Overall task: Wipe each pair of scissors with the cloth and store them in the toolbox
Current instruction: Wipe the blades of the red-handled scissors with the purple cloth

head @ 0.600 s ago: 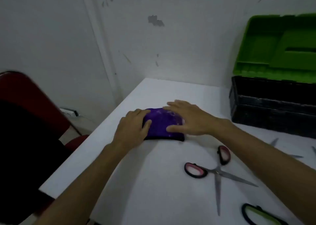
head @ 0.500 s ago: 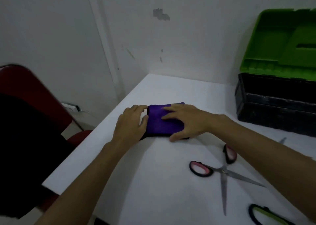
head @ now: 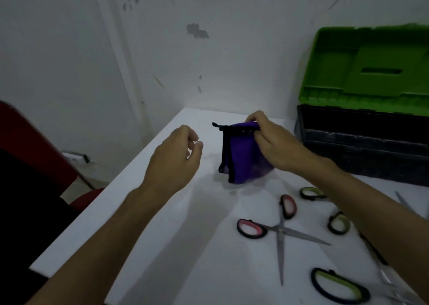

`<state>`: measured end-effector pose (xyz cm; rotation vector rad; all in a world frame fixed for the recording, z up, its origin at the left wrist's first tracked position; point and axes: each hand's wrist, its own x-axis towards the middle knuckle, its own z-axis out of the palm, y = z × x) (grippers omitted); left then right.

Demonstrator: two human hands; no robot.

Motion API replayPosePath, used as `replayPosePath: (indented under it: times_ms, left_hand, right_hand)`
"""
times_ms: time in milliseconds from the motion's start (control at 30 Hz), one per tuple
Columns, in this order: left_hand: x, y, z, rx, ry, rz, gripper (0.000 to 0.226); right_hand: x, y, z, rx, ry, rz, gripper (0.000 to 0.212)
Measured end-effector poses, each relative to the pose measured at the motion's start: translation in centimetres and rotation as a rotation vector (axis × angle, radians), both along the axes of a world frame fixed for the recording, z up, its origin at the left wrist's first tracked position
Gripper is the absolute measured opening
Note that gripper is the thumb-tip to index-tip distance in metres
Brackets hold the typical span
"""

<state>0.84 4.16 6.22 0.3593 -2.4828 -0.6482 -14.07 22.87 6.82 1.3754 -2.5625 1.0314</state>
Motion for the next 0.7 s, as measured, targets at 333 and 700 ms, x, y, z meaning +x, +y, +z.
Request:
replayPosePath:
  times_ms: [333,700]
  left_hand:
    - [-2.9,10.6,-0.9,-0.235,-0.907,-0.334,0.066]
    - [-2.8,11.9,-1.9,-0.073,-0.895,-0.438,0.038]
  right_hand:
    - [0.3,11.0,1.7,-0.092,-0.036,-0.266,0.013]
    - [-0.1,13.5,-0.3,-0.264,-0.297,-0.255,0.007]
